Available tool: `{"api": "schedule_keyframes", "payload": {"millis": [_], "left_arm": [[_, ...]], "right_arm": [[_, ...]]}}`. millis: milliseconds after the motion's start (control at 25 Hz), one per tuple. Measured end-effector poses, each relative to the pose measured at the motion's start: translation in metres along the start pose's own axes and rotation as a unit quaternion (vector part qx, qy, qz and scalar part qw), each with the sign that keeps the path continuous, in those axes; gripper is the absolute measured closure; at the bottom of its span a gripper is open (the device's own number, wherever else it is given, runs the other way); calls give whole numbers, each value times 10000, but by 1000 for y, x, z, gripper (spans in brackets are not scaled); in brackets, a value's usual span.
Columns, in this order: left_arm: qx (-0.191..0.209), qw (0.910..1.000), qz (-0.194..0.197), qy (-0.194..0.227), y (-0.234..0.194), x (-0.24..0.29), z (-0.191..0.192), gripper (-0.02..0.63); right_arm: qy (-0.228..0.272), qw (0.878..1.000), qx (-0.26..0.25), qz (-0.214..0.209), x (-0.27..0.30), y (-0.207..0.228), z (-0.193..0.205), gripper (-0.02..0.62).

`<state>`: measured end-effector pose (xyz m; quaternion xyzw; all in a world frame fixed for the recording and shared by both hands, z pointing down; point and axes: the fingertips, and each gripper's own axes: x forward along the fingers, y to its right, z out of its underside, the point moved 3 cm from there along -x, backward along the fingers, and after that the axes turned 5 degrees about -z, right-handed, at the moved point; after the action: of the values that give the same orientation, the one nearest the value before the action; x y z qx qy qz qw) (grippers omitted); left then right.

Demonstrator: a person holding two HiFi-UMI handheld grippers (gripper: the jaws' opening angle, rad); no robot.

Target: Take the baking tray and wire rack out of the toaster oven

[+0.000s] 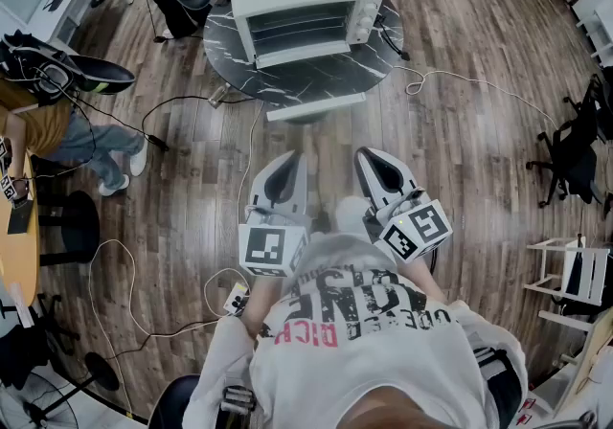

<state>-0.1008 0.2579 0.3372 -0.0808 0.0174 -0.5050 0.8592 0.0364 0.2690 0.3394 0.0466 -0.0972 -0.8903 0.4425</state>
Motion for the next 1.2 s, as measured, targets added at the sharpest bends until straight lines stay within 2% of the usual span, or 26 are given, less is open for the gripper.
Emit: {"api": "schedule_keyframes", "payload": {"millis": [760, 1040, 1200], "left_arm": [[-120, 9995, -38, -284, 5, 19, 12, 603], [-230, 9990, -106, -381, 2, 22, 19, 603], [-337, 9980, -179, -507, -2, 30, 25, 603]], "right_arm": [[107, 9993, 352, 56, -6, 22, 2, 591], [159, 9981, 477, -350, -1, 18, 6, 591], [52, 9972, 603, -432, 7, 24, 11, 591]]}}
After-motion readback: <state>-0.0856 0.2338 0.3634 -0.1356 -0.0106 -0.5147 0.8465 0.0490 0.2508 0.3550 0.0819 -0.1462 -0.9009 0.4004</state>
